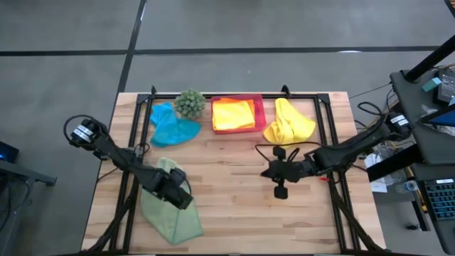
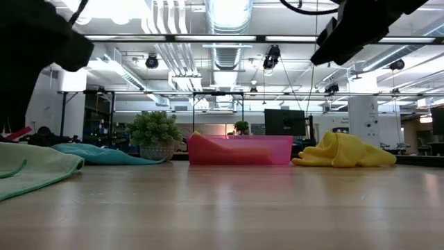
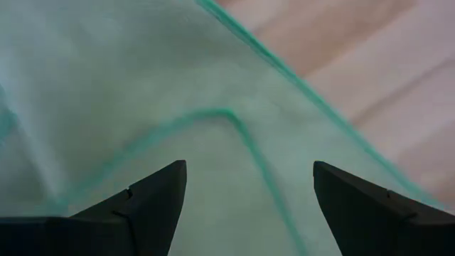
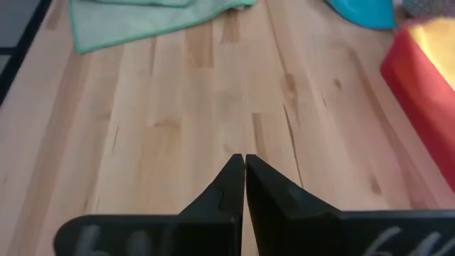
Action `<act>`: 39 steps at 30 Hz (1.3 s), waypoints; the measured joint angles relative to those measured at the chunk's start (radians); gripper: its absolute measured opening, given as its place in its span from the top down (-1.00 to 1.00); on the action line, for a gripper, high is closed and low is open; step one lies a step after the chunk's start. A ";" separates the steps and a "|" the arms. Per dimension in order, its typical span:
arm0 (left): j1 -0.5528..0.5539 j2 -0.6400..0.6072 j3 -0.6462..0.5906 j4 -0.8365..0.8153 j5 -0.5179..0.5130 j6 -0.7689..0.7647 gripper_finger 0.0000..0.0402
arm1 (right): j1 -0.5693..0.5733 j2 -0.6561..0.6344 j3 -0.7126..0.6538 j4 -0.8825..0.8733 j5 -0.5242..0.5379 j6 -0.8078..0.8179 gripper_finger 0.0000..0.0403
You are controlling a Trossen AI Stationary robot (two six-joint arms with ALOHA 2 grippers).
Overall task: Fold microfiber towels
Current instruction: Fold the green microfiber towel
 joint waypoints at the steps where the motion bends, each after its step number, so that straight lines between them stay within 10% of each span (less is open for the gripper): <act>1: -0.001 0.000 -0.011 -0.006 -0.017 0.029 -0.44 | 0.000 0.010 0.000 0.011 0.000 -0.009 0.96; 15: -0.029 0.081 -0.012 0.044 -0.064 0.915 -0.44 | 0.000 0.042 0.000 0.045 0.025 -0.011 0.96; 28: -0.027 0.085 -0.089 0.189 -0.070 0.968 -0.36 | 0.000 0.042 0.000 0.044 0.052 -0.015 0.96; 39: -0.026 0.085 -0.108 0.196 -0.068 0.966 0.27 | 0.000 0.042 0.000 0.044 0.053 -0.009 0.96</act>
